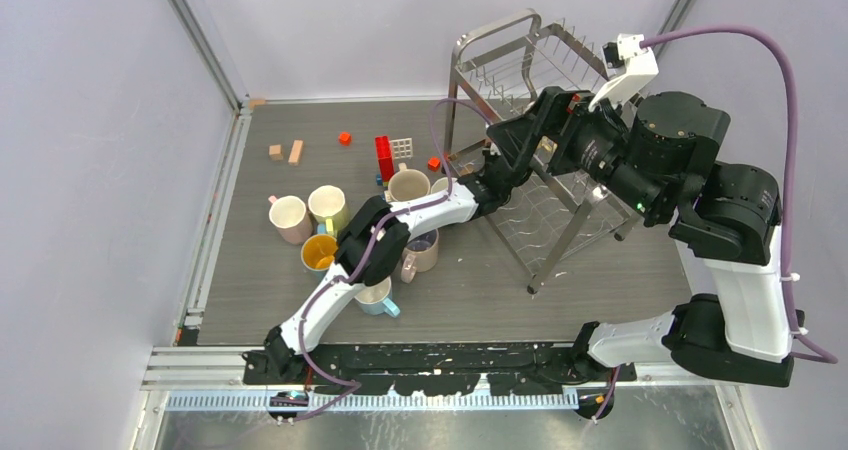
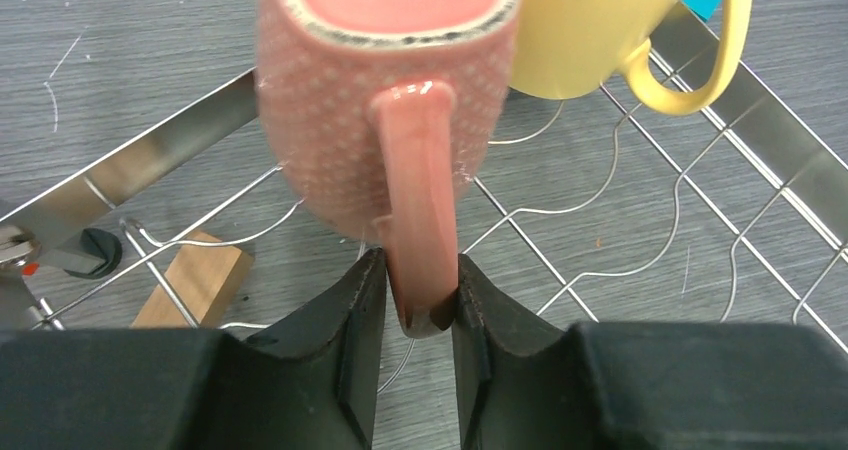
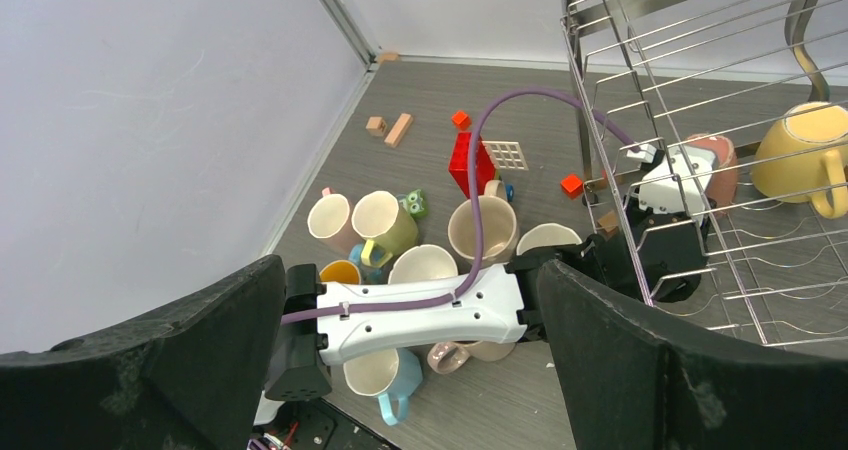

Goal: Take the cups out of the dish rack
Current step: Unload the cup from the dish rack.

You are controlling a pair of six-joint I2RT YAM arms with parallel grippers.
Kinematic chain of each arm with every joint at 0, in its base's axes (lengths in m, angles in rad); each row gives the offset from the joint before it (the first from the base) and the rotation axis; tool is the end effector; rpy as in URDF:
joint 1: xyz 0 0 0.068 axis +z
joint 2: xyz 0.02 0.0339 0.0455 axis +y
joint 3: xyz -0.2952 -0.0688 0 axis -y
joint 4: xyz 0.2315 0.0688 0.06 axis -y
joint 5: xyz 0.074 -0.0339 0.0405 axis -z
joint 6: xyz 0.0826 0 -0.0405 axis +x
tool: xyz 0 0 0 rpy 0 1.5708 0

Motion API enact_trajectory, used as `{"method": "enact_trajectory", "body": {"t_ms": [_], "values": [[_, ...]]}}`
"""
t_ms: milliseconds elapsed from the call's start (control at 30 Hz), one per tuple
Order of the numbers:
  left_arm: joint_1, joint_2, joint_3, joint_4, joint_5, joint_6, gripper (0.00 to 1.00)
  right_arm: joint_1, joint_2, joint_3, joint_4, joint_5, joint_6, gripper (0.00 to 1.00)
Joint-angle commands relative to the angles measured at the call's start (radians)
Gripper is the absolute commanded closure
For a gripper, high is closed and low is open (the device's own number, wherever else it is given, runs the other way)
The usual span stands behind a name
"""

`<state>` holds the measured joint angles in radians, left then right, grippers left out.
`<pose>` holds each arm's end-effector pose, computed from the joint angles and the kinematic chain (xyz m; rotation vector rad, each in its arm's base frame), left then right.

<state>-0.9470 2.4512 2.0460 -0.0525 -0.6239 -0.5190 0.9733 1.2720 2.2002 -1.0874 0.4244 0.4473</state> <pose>0.3958 -0.4674 0.2031 0.0312 1.9523 -0.3381 0.1244 0.1224 0.5932 -0.1435 1.7585 0.6809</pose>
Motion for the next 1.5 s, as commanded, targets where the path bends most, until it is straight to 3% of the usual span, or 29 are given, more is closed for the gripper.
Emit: {"method": "enact_trajectory", "body": {"t_ms": [0, 133, 167, 767, 1467], "values": [[0.005, 0.0, 0.047, -0.003, -0.03, -0.016, 0.76, -0.001, -0.017, 0.003, 0.008, 0.011, -0.008, 0.0], [0.005, -0.04, -0.012, 0.035, -0.009, 0.003, 0.99, 0.0, -0.012, 0.001, 0.013, 0.009, -0.01, 0.0], [0.005, -0.055, -0.029, 0.046, 0.002, 0.011, 1.0, 0.0, -0.011, 0.001, 0.014, 0.009, -0.012, 0.0], [0.005, -0.366, -0.39, 0.292, 0.201, 0.068, 1.0, 0.0, -0.045, -0.089, 0.069, 0.031, -0.009, 0.0], [0.004, -0.65, -0.604, 0.216, 0.299, -0.012, 1.0, -0.001, -0.071, -0.156, 0.095, 0.044, 0.007, 0.0]]}}
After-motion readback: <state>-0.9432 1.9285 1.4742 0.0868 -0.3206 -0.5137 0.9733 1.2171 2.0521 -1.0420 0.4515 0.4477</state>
